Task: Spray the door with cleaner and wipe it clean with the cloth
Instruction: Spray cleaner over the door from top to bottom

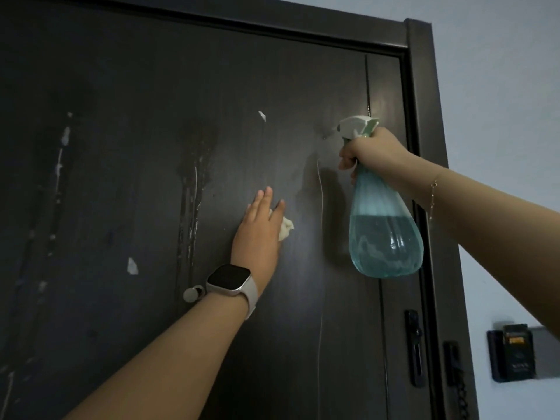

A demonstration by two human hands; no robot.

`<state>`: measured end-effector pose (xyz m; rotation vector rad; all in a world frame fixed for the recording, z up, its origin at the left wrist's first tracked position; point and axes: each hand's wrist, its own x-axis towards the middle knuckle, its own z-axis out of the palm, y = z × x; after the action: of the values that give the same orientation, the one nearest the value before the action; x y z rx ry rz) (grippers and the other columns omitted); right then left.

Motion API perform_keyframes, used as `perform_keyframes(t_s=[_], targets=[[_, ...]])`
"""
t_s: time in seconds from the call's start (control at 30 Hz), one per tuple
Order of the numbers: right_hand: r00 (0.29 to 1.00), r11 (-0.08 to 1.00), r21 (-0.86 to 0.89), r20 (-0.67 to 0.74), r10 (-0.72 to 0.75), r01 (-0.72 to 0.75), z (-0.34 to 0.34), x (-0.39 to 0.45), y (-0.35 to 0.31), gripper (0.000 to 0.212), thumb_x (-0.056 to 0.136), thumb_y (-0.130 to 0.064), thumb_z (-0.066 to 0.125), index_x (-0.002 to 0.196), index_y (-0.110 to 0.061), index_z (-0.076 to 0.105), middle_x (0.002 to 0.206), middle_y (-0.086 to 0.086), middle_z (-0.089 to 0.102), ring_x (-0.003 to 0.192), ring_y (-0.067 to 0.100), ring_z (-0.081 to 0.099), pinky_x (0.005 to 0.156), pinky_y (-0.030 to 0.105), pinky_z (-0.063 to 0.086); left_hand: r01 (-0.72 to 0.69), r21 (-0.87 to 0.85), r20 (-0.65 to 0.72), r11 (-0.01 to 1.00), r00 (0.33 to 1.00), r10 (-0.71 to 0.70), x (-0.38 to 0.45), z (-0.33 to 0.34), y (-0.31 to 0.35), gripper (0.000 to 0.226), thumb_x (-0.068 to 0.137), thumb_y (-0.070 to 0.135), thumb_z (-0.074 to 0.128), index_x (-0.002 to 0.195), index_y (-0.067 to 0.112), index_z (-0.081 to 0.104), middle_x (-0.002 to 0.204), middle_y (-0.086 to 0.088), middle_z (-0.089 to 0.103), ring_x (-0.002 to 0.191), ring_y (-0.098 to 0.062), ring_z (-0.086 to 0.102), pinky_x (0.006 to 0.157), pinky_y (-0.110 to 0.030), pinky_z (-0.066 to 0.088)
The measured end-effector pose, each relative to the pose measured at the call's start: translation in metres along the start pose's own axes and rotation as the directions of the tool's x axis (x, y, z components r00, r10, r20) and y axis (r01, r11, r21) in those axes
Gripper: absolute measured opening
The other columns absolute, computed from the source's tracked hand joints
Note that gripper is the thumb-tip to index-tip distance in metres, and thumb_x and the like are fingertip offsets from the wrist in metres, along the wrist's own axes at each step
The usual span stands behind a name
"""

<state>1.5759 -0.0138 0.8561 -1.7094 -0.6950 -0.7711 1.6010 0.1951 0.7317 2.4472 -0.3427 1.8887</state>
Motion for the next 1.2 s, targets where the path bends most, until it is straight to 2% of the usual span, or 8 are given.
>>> perform_keyframes(t_s=[0.23,0.37,0.5,0.6,0.7,0.87,0.97,1.2], targets=[[1.000,0.999,0.049,0.012,0.005,-0.006,-0.006,-0.003,0.002,0.016,0.069,0.005,0.055,0.082,-0.003,0.055,0.082,0.019,0.057,0.065,0.032,0.060,0.057,0.033,0.049,-0.002,-0.026,-0.010,1.000,1.000,0.002,0.001,0.002,-0.002,0.067,0.086,-0.005,0.060,0.147,0.007,0.036,0.160,-0.017,0.013,0.149,-0.032,0.008,0.117,-0.032,0.002],[0.997,0.995,0.094,0.059,0.041,-0.046,-0.007,-0.013,0.008,0.035,0.060,0.002,0.056,0.095,0.007,0.059,0.109,0.031,0.064,0.084,0.044,0.068,0.057,0.035,0.052,-0.013,-0.024,0.019,1.000,1.000,0.014,0.001,0.002,-0.005,0.068,0.080,-0.009,0.064,0.143,0.002,0.043,0.157,-0.022,0.021,0.147,-0.038,0.016,0.117,-0.038,0.011],[0.995,0.997,0.058,0.090,0.048,-0.054,0.000,-0.028,0.015,0.063,0.054,-0.003,0.055,0.114,0.017,0.053,0.102,0.029,0.065,0.090,0.044,0.068,0.061,0.040,0.050,-0.017,-0.009,0.006,1.000,1.000,0.017,0.000,0.004,-0.006,0.066,0.078,-0.010,0.066,0.140,0.000,0.046,0.155,-0.025,0.025,0.145,-0.041,0.021,0.116,-0.041,0.012],[0.998,1.000,0.001,0.066,0.024,-0.024,0.003,-0.034,0.018,0.048,0.063,0.002,0.055,0.107,0.019,0.051,0.088,0.019,0.057,0.075,0.030,0.059,0.059,0.037,0.048,0.001,-0.013,0.001,1.000,1.000,-0.001,0.000,0.007,-0.005,0.067,0.079,-0.011,0.065,0.142,0.001,0.044,0.157,-0.023,0.022,0.146,-0.039,0.017,0.117,-0.039,0.008],[1.000,0.998,-0.055,0.026,0.012,-0.011,0.004,-0.041,0.021,0.017,0.070,0.005,0.056,0.086,-0.002,0.058,0.080,0.015,0.053,0.066,0.023,0.052,0.056,0.033,0.045,0.006,-0.011,0.004,1.000,1.000,-0.006,0.000,0.008,-0.006,0.068,0.080,-0.009,0.065,0.143,0.003,0.042,0.158,-0.021,0.019,0.148,-0.037,0.014,0.118,-0.039,0.007],[0.999,0.999,0.005,0.026,0.047,-0.047,0.001,-0.056,0.029,0.022,0.070,0.006,0.055,0.092,0.009,0.059,0.081,0.016,0.053,0.070,0.024,0.049,0.061,0.037,0.042,0.026,0.012,0.023,1.000,0.999,-0.026,0.001,0.010,-0.003,0.068,0.089,-0.005,0.060,0.149,0.008,0.031,0.162,-0.015,0.008,0.150,-0.030,0.002,0.118,-0.033,-0.003],[0.997,0.998,0.028,0.062,0.055,-0.057,0.001,-0.078,0.037,0.038,0.068,0.006,0.054,0.104,0.017,0.054,0.079,0.016,0.057,0.066,0.020,0.051,0.059,0.035,0.043,0.054,-0.023,0.010,0.998,0.999,-0.054,-0.011,0.009,0.003,0.072,0.087,-0.006,0.063,0.150,0.012,0.032,0.162,-0.015,0.003,0.150,-0.029,-0.001,0.121,-0.037,0.003],[0.986,0.989,0.037,0.098,0.135,-0.140,0.014,-0.164,0.086,0.030,0.064,-0.010,0.061,0.093,-0.001,0.063,0.089,0.028,0.065,0.064,0.025,0.056,0.060,0.038,0.046,-0.023,-0.023,0.106,0.999,0.994,0.026,-0.097,0.003,0.018,0.084,0.076,-0.003,0.073,0.150,0.009,0.033,0.162,-0.015,0.004,0.149,-0.029,0.000,0.120,-0.041,0.005]])
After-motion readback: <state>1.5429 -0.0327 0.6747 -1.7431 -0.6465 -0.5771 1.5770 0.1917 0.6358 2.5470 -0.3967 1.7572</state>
